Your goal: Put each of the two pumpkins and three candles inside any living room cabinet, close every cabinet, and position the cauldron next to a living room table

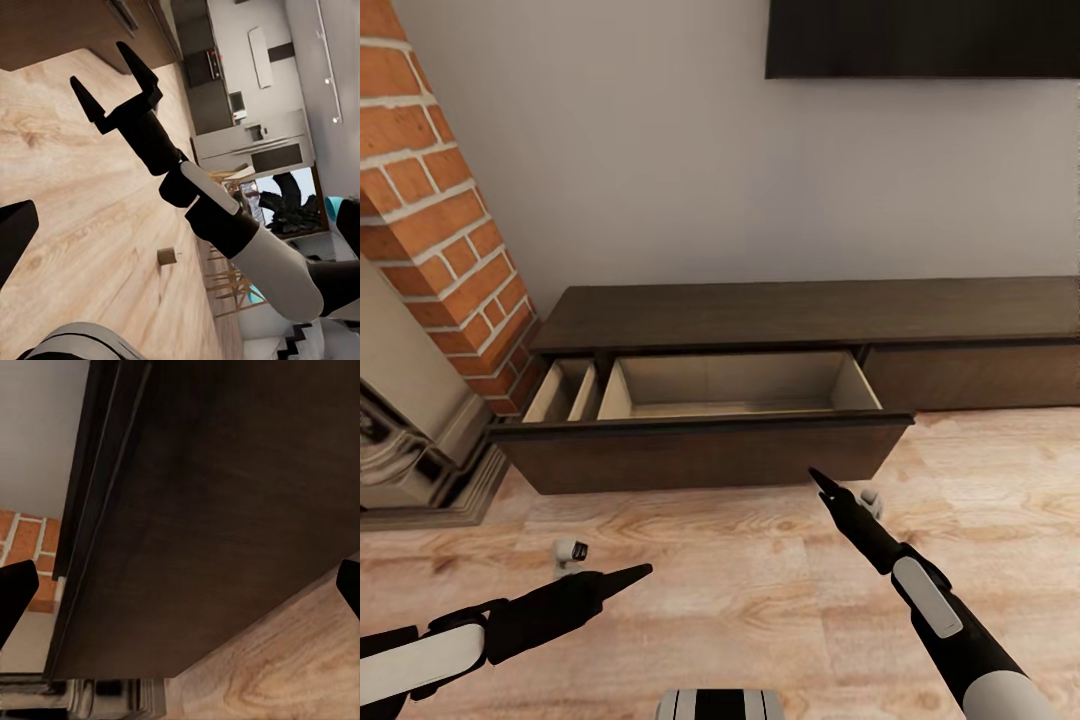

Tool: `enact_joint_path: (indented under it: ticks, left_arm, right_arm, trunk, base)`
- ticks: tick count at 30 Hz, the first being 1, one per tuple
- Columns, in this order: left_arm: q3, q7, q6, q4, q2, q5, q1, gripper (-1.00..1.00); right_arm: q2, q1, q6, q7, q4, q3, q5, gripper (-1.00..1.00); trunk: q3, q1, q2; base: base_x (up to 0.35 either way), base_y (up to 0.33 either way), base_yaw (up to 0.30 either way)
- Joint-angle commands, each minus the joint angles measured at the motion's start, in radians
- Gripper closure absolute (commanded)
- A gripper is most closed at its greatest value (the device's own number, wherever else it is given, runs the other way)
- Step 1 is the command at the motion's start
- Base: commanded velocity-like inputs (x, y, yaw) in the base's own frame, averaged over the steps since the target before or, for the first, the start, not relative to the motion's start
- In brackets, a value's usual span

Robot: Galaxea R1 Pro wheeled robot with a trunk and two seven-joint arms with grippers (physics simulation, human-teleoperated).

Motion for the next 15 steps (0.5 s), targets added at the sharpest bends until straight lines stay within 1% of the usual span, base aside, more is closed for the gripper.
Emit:
enact_joint_path:
  ticks: [1, 7, 9, 10, 11, 12, 15]
  left_arm:
    - [-0.006, -0.002, -0.008, 0.000, 0.000, 0.006, -0.003, -1.00]
    - [-0.005, -0.001, -0.004, 0.001, -0.002, 0.011, -0.003, -1.00]
    - [0.000, 0.000, 0.057, 0.029, -0.006, 0.016, -0.003, -1.00]
    - [0.001, 0.000, 0.068, 0.036, -0.010, 0.018, -0.003, -1.00]
    - [0.005, 0.000, 0.087, 0.050, -0.018, 0.021, -0.003, -1.00]
    - [0.019, -0.002, 0.110, 0.073, -0.032, 0.026, -0.003, -1.00]
    - [0.032, -0.003, 0.125, 0.087, -0.044, 0.030, -0.003, -1.00]
  right_arm:
    - [-0.001, 0.000, 0.004, 0.000, 0.000, 0.002, -0.010, -1.00]
    - [0.001, 0.000, 0.006, -0.001, 0.006, 0.002, -0.011, -1.00]
    - [0.002, 0.000, 0.005, -0.002, 0.006, 0.002, -0.012, -1.00]
    - [0.002, 0.000, 0.006, -0.001, 0.006, 0.002, -0.012, -1.00]
    - [0.002, 0.000, 0.007, 0.000, 0.006, 0.002, -0.012, -1.00]
    - [0.001, 0.000, 0.009, 0.002, 0.007, 0.002, -0.012, -1.00]
    - [-0.003, -0.001, 0.009, 0.005, 0.011, 0.001, -0.010, -1.00]
  trunk:
    - [0.003, -0.001, 0.000]
    - [0.026, -0.003, 0.001]
    - [0.034, -0.004, 0.002]
    - [0.038, -0.005, 0.002]
    - [0.042, -0.005, 0.002]
    - [0.046, -0.006, 0.002]
    - [0.057, -0.007, 0.003]
  base:
    - [0.000, 0.000, 0.000]
    - [0.000, 0.000, 0.000]
    - [0.000, 0.000, 0.000]
    - [0.000, 0.000, 0.000]
    - [0.000, 0.000, 0.000]
    - [-0.035, 0.000, 0.000]
    - [-0.214, 0.000, 0.000]
